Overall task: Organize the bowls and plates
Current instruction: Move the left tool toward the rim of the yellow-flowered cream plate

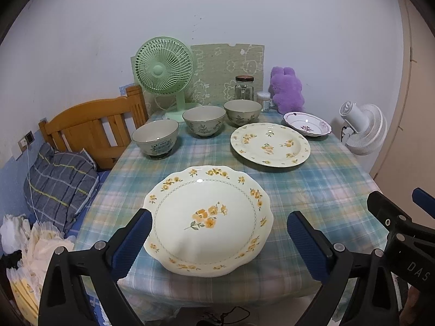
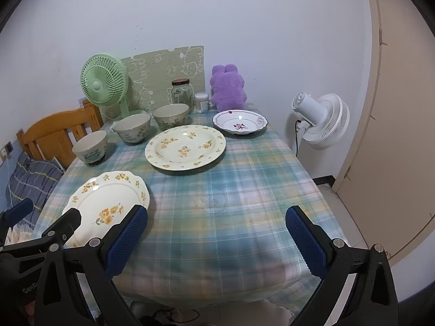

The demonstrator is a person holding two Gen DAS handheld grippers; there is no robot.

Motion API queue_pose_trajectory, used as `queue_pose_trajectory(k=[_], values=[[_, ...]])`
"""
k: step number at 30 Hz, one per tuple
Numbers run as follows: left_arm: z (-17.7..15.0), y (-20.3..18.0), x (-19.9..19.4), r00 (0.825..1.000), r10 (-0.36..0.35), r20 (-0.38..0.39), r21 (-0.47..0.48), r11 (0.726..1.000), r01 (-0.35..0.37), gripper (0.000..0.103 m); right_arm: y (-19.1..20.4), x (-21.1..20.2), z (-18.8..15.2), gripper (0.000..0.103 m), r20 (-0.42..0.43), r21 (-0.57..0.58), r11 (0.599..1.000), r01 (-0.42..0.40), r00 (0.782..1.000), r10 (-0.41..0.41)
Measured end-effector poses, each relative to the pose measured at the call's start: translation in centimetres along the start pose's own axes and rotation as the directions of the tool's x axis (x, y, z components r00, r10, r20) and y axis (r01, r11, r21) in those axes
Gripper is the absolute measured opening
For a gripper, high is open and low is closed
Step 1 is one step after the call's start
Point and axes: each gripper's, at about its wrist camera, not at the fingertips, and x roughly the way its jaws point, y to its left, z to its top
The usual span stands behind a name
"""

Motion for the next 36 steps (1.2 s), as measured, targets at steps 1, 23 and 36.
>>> queue_pose_trajectory(k=[1, 23, 36], values=[[-0.04, -0.02, -0.04, 1.0, 0.003, 0.002, 0.001, 1.0, -0.003, 0.1, -0.02, 0.01, 0.01, 0.102, 0.001, 0.0, 1.0, -0.001, 1.0, 0.001], [-0.12, 0.21, -0.07, 1.0, 0.019, 0.005, 0.006, 1.0, -0.019, 0.099, 0.19, 0.31, 0.03, 0.102, -0.004, -0.011, 1.0, -0.002, 1.0, 0.002], [-0.12, 0.23, -0.08, 1.0, 0.017, 0.005, 0.008, 1.0, -0.017, 0.099, 0.09, 0.33, 0.17, 0.102, -0.006, -0.009, 1.0, -0.002, 1.0, 0.002]])
